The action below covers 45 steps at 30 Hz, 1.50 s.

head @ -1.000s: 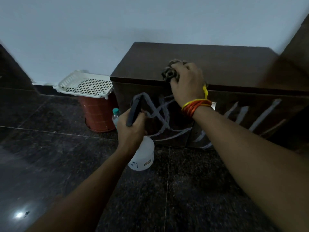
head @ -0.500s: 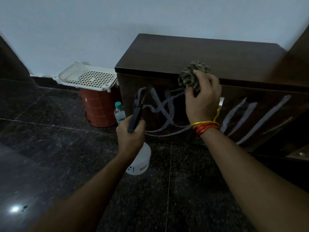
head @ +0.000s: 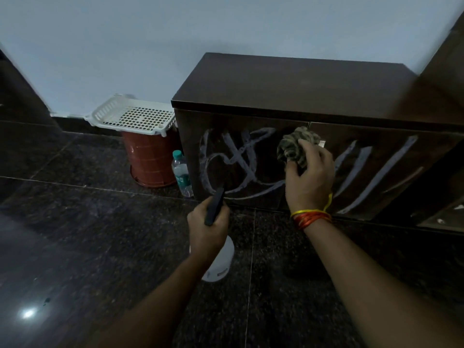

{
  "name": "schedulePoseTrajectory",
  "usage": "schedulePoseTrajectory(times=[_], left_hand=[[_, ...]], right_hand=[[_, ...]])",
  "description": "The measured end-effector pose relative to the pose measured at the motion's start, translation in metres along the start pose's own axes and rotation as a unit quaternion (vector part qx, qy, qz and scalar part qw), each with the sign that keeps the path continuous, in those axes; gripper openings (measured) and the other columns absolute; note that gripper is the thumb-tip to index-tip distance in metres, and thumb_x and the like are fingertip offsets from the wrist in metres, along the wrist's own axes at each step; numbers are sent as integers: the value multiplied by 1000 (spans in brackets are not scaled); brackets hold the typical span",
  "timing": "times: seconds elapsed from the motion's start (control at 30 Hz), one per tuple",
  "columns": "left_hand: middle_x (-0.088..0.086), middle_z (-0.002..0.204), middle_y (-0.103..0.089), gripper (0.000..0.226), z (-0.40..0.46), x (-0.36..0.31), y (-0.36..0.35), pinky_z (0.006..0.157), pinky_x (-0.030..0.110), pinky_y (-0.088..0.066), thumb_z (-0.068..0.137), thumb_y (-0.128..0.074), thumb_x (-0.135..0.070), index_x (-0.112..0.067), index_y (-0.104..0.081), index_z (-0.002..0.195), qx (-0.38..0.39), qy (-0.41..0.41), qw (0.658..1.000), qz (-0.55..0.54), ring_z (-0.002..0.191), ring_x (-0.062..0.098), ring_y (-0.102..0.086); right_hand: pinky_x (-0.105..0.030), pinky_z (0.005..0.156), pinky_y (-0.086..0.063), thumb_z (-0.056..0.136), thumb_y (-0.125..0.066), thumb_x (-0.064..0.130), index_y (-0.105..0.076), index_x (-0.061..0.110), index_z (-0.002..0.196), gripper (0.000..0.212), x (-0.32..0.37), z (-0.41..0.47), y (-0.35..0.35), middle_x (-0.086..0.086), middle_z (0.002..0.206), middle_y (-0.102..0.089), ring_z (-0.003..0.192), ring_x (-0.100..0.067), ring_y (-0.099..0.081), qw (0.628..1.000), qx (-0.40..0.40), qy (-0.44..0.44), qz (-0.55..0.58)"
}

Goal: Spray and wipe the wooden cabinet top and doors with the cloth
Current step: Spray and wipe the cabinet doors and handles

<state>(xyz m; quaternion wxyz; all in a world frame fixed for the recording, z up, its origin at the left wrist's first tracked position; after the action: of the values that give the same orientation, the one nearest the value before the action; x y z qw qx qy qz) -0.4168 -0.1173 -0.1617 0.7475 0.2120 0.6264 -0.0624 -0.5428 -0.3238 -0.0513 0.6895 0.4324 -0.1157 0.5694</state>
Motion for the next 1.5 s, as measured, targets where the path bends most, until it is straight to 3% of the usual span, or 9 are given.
schedulePoseTrajectory(times=[0.17,0.33,0.47,0.6,0.8,0.93,1.23,1.37,1.5], left_hand=[[10,51,-39,28,-31,7,-29,47,32,-27,81,-54,-24,-6,-43,61,58,6,998,16,45,18,-34],[4,49,-39,29,-46,14,-34,45,23,-24,81,-54,-23,-9,-41,58,65,4,997,28,43,13,-31],[7,49,-42,28,-46,31,-16,46,30,-28,79,-55,-24,-7,-46,59,34,39,998,40,43,16,-35],[27,55,-50,27,-47,51,8,45,41,-39,84,-58,-16,5,-54,68,-15,75,995,59,46,26,-46],[15,60,-54,19,-50,69,40,50,54,-50,90,-59,-9,3,-60,75,-77,121,987,78,52,27,-52],[25,64,-55,21,-56,76,48,51,56,-51,90,-59,-11,4,-60,76,-85,135,983,91,54,29,-52],[17,61,-53,19,-75,59,10,47,45,-46,89,-60,-9,3,-58,75,-32,127,988,81,52,27,-51],[27,59,-51,29,-53,35,6,43,51,-45,79,-56,-23,5,-54,72,-48,84,994,54,50,25,-48],[24,57,-51,25,-26,26,12,44,49,-43,80,-56,-21,1,-54,69,-70,55,996,19,49,26,-47]], right_hand=[[-33,95,-40,83,-65,8,-60,10,122,40,-19,-17,7,-19,122,-54,115,-35,-49,999,-1,-49,-2],[-40,96,-43,86,-64,9,-58,9,124,39,-33,-23,9,-18,124,-52,118,-35,-47,997,12,-72,-5],[-38,94,-43,85,-64,10,-58,8,124,39,-40,-26,8,-19,122,-52,116,-35,-48,997,15,-76,1],[-31,94,-40,86,-63,11,-57,10,126,40,-46,-31,2,-18,125,-51,119,-34,-46,994,23,-106,9],[-41,97,-42,83,-65,9,-59,11,123,41,-49,-39,-5,-18,126,-52,119,-36,-46,992,34,-120,25],[-43,98,-43,84,-65,8,-58,10,123,40,-46,-41,-5,-18,126,-51,118,-36,-47,991,40,-119,40],[-48,95,-45,82,-64,9,-58,10,115,34,-58,-35,-7,-17,118,-53,111,-35,-51,976,1,-204,78],[-29,88,-40,78,-64,6,-57,10,107,30,-45,-36,-20,-15,111,-52,105,-30,-51,967,-8,-231,110],[-16,82,-33,73,-66,4,-57,11,103,32,-29,-29,-32,-12,110,-51,102,-24,-49,982,-3,-157,102]])
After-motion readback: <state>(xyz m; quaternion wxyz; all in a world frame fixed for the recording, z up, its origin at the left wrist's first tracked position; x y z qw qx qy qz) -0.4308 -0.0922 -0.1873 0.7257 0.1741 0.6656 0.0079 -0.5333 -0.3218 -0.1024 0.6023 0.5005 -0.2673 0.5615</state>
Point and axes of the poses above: each hand's wrist, its own z-axis towards the middle knuckle, its own y-axis out of the back of the hand, x = y × z, the point moved 10 cm from there along z, towards the middle knuckle
